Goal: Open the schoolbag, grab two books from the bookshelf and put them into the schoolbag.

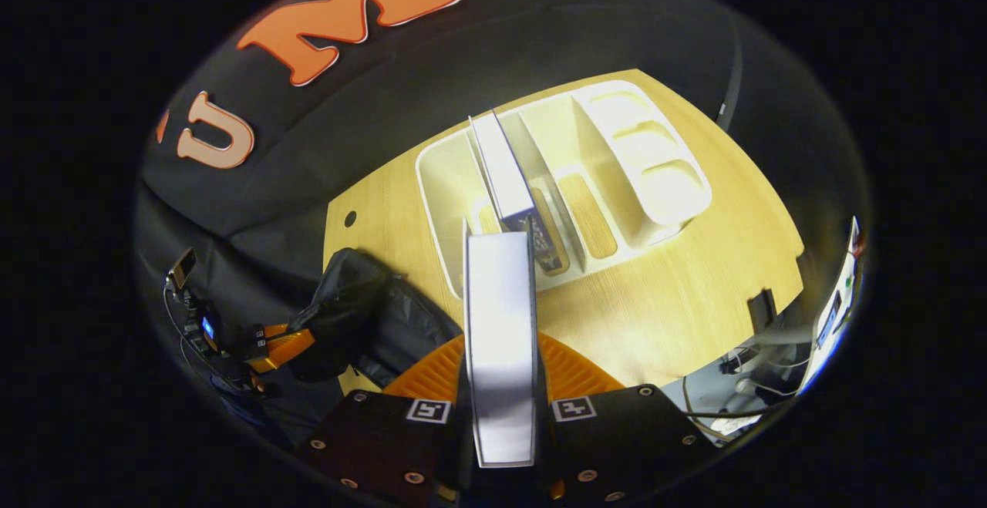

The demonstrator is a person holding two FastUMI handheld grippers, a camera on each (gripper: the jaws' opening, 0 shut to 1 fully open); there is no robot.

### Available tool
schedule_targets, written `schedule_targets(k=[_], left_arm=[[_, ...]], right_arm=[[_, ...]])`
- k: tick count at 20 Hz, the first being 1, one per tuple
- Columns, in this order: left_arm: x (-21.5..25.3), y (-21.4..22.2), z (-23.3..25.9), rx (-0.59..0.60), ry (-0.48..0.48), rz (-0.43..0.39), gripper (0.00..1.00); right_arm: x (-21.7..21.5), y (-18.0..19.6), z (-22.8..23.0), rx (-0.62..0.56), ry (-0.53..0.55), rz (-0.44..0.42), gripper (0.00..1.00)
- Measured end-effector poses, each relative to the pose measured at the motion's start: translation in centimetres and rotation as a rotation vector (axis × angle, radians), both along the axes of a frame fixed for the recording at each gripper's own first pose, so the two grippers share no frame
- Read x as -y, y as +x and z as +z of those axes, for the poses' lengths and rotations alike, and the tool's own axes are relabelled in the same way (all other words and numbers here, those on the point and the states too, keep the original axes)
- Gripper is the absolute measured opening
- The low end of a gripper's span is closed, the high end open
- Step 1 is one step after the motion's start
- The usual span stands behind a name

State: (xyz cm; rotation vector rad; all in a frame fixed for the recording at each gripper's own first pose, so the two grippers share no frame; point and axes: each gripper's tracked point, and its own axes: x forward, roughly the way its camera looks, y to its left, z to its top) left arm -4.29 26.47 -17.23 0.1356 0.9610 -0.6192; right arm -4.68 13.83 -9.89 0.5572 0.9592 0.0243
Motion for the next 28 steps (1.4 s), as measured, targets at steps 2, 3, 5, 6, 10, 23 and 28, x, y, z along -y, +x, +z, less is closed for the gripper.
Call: schedule_targets(k=[2,3,5,6,10,23,28], left_arm=[[0.1,-0.2,0.0,-0.007,-0.003,0.002,0.05],[0.3,-0.2,0.0,-0.011,-0.006,0.004,0.05],[0.5,-0.3,-0.1,-0.016,-0.010,0.010,0.05],[0.6,-0.4,0.0,-0.016,-0.010,0.012,0.05],[0.7,-0.2,0.1,-0.010,-0.011,0.015,0.05],[1.4,-0.7,0.1,0.003,-0.052,0.072,0.06],[1.7,-1.0,0.1,0.010,-0.056,0.076,0.05]], right_arm=[[-0.7,-1.4,-0.3,0.017,0.066,-0.013,0.33],[-1.2,-2.0,-0.5,0.026,0.110,-0.024,0.33],[-2.3,-3.1,-1.2,0.032,0.190,-0.035,0.33],[-2.6,-3.4,-1.7,0.033,0.212,-0.038,0.33],[-3.6,-4.7,-3.3,0.059,0.328,-0.076,0.32],[-16.2,-1.7,-6.1,0.216,0.575,0.018,0.31],[-19.6,1.4,-7.2,0.227,0.631,0.012,0.31]])
